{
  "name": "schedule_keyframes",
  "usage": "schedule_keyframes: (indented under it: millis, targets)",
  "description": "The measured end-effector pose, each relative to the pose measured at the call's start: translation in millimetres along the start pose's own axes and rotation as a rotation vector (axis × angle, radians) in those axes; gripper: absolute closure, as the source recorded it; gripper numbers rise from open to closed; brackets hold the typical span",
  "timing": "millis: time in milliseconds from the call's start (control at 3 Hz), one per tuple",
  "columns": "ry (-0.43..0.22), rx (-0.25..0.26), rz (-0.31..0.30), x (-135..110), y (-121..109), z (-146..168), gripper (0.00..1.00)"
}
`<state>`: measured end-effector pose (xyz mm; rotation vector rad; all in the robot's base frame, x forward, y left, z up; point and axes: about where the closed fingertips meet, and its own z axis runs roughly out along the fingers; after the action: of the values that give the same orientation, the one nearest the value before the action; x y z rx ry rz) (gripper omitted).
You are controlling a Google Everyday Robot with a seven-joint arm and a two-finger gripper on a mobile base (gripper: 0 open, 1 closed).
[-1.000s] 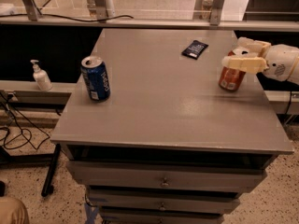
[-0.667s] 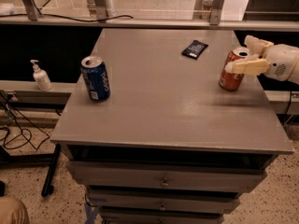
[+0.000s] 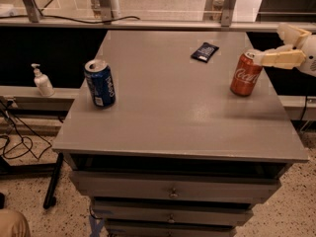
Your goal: Place coke can upright
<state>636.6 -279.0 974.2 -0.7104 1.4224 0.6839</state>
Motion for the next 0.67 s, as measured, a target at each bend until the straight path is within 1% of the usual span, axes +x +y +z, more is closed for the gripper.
schedule_keyframes:
  millis: [333, 667]
  targets:
    - [-0.109, 0.067, -0.03, -80.2, 16.1, -30.2, 0.0]
    - [-0.279, 0.152, -0.087, -172.5, 42.1, -71.9, 0.0]
